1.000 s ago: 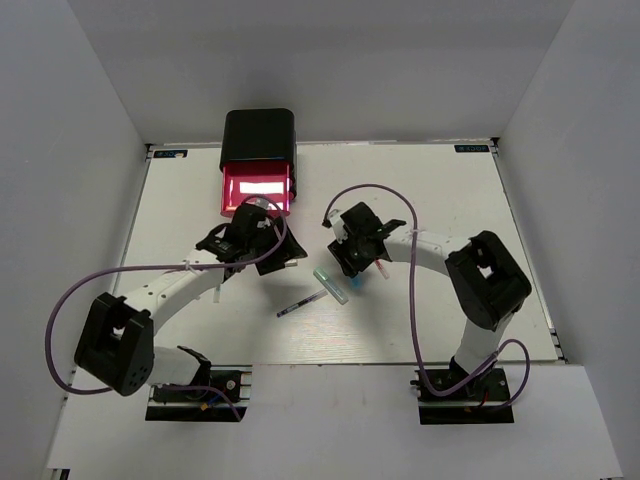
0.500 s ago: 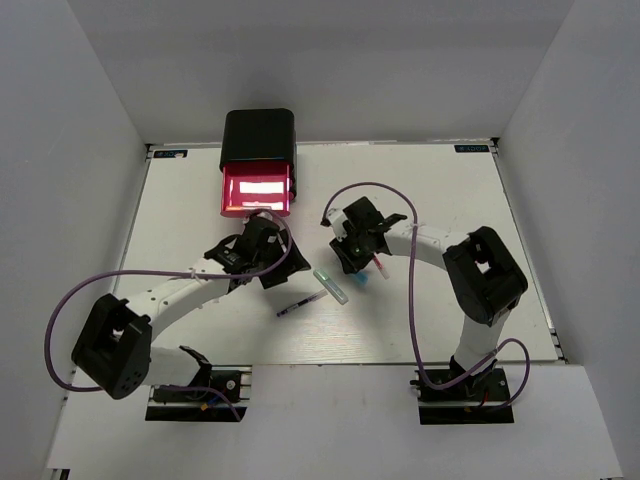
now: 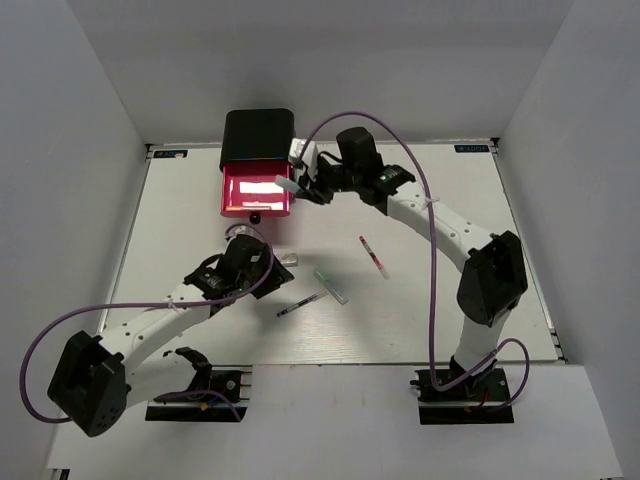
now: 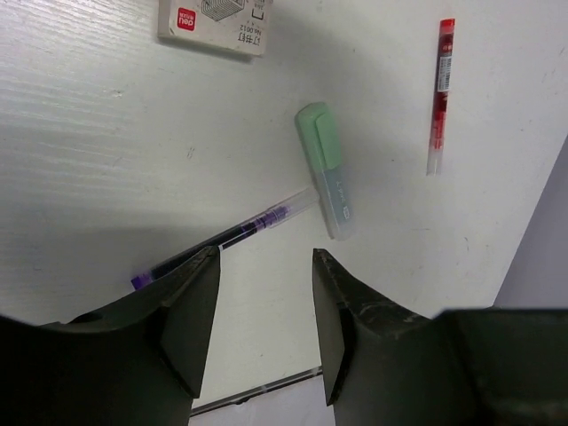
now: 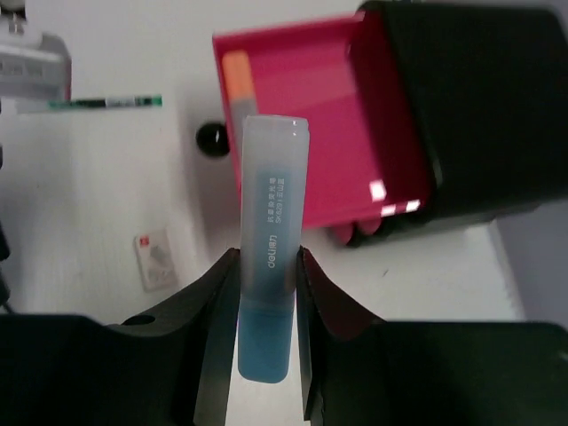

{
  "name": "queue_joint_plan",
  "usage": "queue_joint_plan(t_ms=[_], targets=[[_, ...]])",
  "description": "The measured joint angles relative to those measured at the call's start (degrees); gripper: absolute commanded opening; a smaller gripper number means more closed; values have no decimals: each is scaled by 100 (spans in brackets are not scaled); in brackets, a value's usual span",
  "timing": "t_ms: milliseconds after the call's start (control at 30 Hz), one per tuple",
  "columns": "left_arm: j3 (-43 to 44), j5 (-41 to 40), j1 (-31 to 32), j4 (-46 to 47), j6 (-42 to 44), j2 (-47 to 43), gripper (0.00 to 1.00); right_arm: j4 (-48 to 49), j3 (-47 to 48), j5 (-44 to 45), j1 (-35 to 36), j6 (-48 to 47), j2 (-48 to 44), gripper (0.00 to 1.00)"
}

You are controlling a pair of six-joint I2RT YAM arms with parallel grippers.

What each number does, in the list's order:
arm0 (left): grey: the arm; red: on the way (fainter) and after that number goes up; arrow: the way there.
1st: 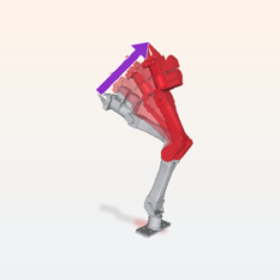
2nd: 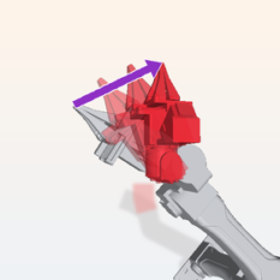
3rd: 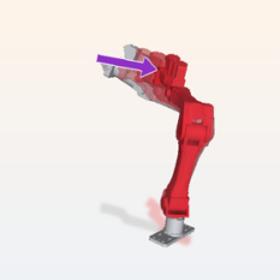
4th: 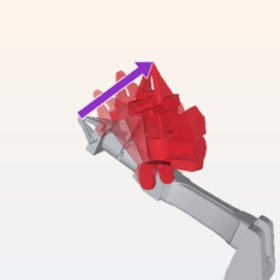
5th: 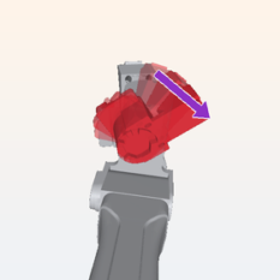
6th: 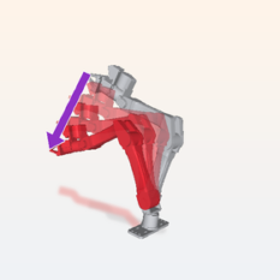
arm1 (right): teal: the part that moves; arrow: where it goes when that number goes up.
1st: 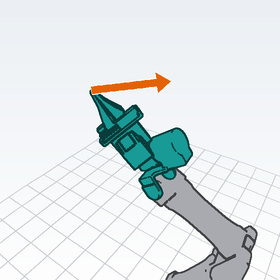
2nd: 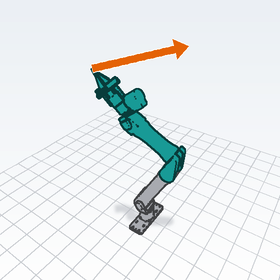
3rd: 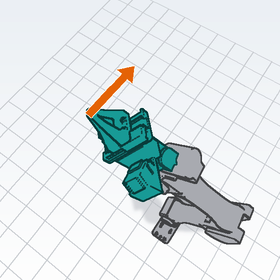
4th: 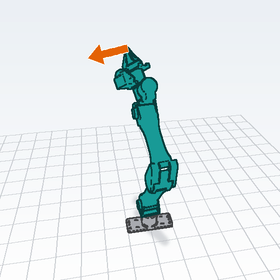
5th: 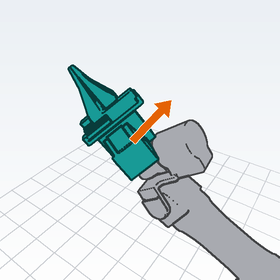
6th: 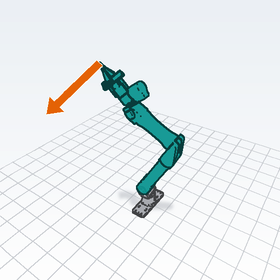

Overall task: Sort the stationery into containers
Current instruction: Place the pen in the drawer, then pick up the pen from the center of the board.

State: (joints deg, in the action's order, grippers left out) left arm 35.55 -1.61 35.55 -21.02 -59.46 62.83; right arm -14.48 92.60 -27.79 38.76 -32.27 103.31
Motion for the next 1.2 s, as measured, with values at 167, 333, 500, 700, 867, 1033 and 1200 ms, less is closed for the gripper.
queue_joint_plan(t_ms=[167,333,500,700,867,1033,1200], targets=[[-146,-61,0,-87,-59,-302,59,603,914,-413,120,-87,651,0],[-146,-83,0,-98,-101,-380,65,1512,1014,-413,328,107,1346,1],[-140,-70,46,11,-107,-251,67,1834,1729,-238,463,409,2184,48],[269,15,267,136,-109,651,67,2177,1635,46,420,691,2065,57],[831,92,476,291,-131,1545,63,2424,815,431,214,951,1250,58],[1547,83,688,31,-284,2417,59,2632,-317,846,-319,1185,83,56],[2651,7,855,-485,-468,3484,59,2605,-2081,1027,-994,1257,-1113,56]])
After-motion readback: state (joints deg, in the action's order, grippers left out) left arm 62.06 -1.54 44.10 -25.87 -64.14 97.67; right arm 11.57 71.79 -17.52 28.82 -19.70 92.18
